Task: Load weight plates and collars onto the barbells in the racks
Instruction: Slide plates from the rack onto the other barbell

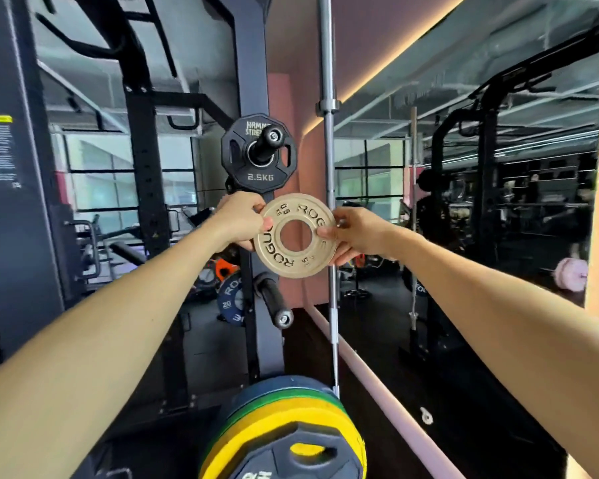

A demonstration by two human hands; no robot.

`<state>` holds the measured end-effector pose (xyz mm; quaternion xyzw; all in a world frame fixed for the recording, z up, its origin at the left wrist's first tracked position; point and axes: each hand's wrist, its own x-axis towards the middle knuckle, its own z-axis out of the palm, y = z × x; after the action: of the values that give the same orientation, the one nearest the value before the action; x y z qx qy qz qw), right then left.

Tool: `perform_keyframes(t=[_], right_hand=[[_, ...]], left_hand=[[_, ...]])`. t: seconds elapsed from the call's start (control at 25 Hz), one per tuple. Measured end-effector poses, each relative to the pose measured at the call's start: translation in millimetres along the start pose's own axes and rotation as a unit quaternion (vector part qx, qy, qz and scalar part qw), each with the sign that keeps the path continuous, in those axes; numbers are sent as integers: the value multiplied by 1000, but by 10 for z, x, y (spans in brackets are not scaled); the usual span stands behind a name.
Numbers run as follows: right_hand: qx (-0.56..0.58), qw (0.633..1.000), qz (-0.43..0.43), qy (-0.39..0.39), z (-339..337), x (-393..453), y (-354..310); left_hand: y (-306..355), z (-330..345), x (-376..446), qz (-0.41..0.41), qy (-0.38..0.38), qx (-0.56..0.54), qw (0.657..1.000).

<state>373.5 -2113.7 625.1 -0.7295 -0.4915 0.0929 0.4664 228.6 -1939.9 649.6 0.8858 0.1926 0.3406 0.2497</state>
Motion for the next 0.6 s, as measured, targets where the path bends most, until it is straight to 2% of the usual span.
perform_keyframes(t=[0.24,0.6], right_hand=[[26,996,-72,-48,-259,242,-16],[16,983,-175,-46,-641,832,-602]], left_hand=[[272,-80,14,-27,57,-4,998],[577,-630,528,6,147,20,989]])
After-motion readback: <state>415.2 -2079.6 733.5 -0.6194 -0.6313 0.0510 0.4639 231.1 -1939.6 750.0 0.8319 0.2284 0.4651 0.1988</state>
